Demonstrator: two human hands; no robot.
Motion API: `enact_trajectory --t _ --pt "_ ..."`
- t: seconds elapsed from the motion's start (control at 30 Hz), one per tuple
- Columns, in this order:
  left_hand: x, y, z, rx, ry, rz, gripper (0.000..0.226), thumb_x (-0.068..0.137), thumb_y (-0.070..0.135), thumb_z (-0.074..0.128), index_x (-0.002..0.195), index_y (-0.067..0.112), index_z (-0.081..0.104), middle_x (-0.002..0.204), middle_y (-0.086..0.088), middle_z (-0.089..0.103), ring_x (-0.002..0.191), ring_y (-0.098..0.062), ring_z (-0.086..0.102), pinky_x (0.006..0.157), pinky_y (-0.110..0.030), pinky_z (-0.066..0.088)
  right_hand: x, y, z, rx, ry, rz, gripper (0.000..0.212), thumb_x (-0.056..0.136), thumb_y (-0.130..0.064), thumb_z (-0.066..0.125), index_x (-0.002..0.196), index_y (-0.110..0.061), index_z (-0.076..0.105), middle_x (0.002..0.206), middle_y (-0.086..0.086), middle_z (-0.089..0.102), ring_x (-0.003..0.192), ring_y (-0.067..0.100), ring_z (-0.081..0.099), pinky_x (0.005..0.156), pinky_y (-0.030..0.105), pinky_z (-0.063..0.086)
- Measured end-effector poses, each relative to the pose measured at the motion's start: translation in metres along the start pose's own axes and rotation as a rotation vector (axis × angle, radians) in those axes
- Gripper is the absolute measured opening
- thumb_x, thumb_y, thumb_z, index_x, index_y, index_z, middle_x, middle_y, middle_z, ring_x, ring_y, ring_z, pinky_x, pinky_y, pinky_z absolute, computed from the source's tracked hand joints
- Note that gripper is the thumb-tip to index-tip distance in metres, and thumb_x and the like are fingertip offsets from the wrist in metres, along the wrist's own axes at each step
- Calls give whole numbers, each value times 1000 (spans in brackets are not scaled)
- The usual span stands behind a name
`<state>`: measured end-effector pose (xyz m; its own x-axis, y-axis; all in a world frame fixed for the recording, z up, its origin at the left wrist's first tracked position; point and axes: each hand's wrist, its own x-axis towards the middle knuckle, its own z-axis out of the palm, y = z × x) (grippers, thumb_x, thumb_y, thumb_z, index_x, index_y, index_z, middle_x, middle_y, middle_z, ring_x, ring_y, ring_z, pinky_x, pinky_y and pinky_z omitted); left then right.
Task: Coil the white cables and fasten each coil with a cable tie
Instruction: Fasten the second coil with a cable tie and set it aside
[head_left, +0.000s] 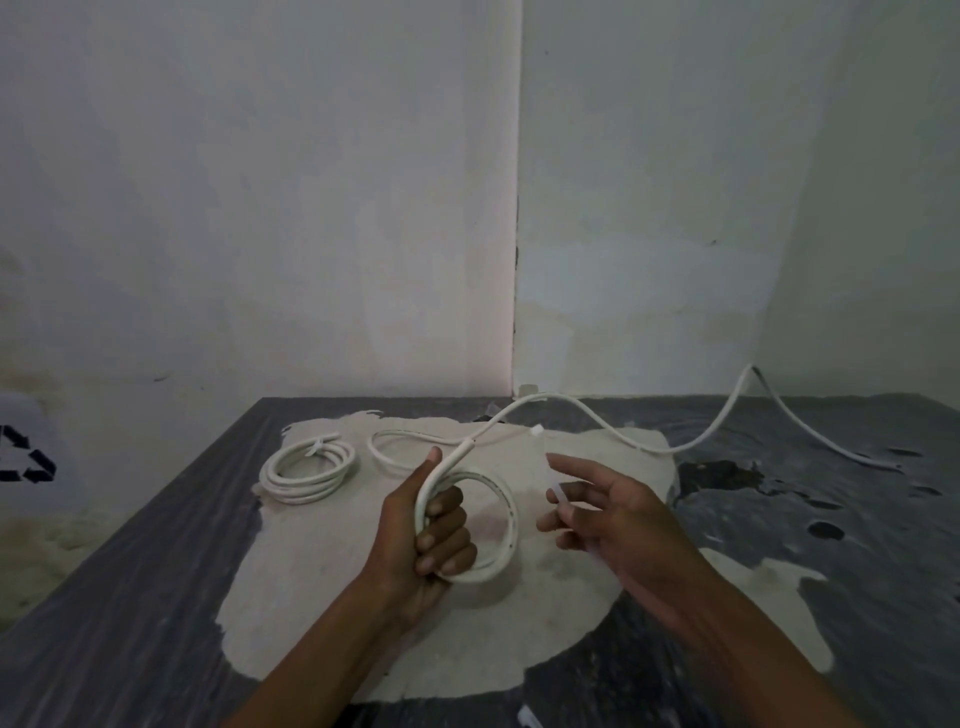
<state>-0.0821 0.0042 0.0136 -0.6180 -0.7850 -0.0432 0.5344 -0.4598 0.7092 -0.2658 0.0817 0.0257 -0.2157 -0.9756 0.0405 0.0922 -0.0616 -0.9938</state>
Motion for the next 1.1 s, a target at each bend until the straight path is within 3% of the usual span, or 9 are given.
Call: enact_trajectory --t 0.1,0.23,0.37,0.53,0.67,0.77,0.93,1.03,1.1 --pt "-1 -3 0 41 32 23 56 93 44 42 46 13 40 29 0 31 21 -9 26 31 -13 23 -5 -3 2 -46 -109 38 37 93 5 47 108 -19 71 81 7 58 53 12 49 44 22 34" --pt "-1 -3 2 79 92 62 58 97 42 38 47 13 39 29 0 30 21 -9 26 30 -13 24 -13 -6 10 -197 -137 -24 22 99 -26 50 100 -24 72 68 -2 48 49 7 34 44 20 28" --pt "-3 -2 3 95 112 85 57 97 40 36 46 14 40 29 0 30 21 -9 25 31 -13 23 -16 -4 14 -187 -101 -89 16 97 -20 54 101 -17 69 66 -9 56 52 8 41 48 21 35" --pt "-4 -2 5 164 105 79 56 97 40 37 47 14 40 30 0 29 21 -9 25 31 -15 23 -17 -4 13 -195 -31 -116 12 93 -19 60 96 -15 71 73 2 67 64 12 63 59 20 50" --pt "-6 -7 10 467 134 135 57 98 38 37 47 13 42 33 -3 32 25 -13 27 34 -17 27 -14 -7 9 -145 36 -124 16 82 -28 68 93 -20 77 88 -3 75 83 13 71 70 24 54" --pt "-7 -12 13 672 131 143 59 97 39 38 44 15 48 36 -4 38 29 -14 32 39 -20 31 -13 -12 4 -75 56 -136 25 74 -36 71 89 -18 79 74 -4 69 70 12 63 59 23 47" --pt "-10 -20 21 1107 111 209 54 93 47 36 54 17 58 44 1 52 37 -9 45 49 -22 43 -15 -9 0 -190 14 -284 24 101 -16 45 92 -16 67 64 -8 60 64 10 58 60 24 46" --pt "-16 -23 28 1180 35 257 53 88 52 33 55 19 58 45 3 54 40 -6 48 52 -18 45 -18 -3 11 -369 9 -361 23 101 -31 43 91 -23 62 65 -23 58 62 -3 55 61 15 41" --pt "-21 -24 32 1150 -1 242 51 87 50 33 58 16 57 47 2 54 39 -8 48 52 -19 46 -20 4 19 -449 12 -450 26 96 -47 48 96 -25 62 80 -19 65 77 2 64 67 20 50"
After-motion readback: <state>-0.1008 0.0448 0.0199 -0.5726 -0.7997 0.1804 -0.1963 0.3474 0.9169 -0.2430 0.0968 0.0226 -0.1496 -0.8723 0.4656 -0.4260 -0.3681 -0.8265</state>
